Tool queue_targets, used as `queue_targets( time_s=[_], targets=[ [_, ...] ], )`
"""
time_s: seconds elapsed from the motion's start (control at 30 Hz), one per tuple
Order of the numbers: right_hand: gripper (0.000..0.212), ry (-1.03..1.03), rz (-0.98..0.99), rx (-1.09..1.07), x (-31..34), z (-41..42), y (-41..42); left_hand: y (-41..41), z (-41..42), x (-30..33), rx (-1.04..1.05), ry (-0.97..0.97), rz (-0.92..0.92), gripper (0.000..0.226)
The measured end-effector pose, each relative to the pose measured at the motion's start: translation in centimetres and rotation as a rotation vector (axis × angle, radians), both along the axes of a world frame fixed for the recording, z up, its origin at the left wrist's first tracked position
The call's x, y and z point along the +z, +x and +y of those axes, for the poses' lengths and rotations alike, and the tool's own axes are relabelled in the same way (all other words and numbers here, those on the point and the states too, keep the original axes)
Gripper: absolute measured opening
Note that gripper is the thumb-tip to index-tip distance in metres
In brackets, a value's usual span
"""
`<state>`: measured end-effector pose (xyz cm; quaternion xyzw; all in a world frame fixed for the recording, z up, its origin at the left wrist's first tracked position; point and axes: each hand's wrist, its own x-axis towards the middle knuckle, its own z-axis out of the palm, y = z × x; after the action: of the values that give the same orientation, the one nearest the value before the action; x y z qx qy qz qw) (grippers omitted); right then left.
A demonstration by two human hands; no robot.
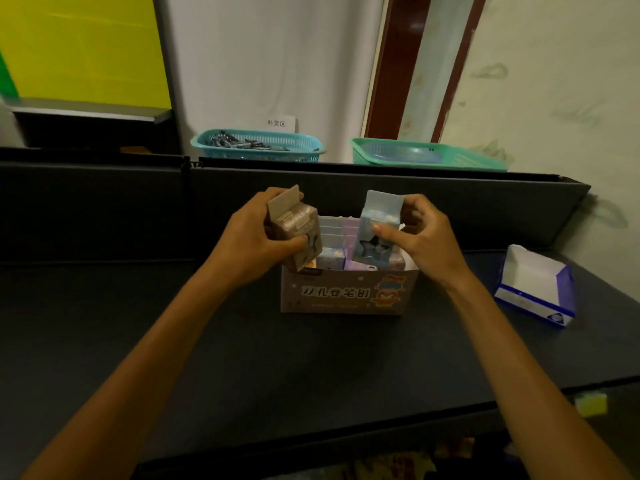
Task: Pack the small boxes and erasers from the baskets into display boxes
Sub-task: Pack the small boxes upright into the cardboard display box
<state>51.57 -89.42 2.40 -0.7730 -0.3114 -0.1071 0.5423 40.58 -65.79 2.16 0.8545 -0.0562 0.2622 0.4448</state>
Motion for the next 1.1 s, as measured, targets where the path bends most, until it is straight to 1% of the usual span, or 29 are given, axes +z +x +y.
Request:
queue_targets(
  time_s=[0.17,0.3,0.47,0.7,0.9,1.0,1.1],
  targets=[
    [0.045,-0.047,-0.020,0.106,0.0,1.6,1.9,0.4,0.0,0.7,0.069,0.050,-0.036,0.051],
    [0.047,-0.170,-0.039,0.125,-0.2,2.8,2.5,0.7,0.7,1.2,0.075,0.051,-0.051,0.043],
    [0.046,-0.323,-0.073,0.140,-0.3,3.4,2.8,1.1,1.6,1.4,0.040,0.018,-0.060,0.047],
    [0.045,-0.440,-0.080,0.144,0.3,3.5,2.3,1.3,2.2,1.2,0.003,-0.002,-0.058,0.046],
    [0.044,-0.604,-0.098,0.150,1.7,4.4,2.2,1.2,2.4,1.2,-0.007,-0.006,-0.060,0.047],
    [0.047,-0.700,-0.083,0.159,1.1,5.1,2.1,1.0,2.6,1.4,-0.012,-0.020,-0.071,0.047],
    [0.047,-0.779,-0.113,0.137,-0.1,5.6,2.2,1.1,2.6,1.2,-0.013,-0.018,-0.064,0.047]
  ],
)
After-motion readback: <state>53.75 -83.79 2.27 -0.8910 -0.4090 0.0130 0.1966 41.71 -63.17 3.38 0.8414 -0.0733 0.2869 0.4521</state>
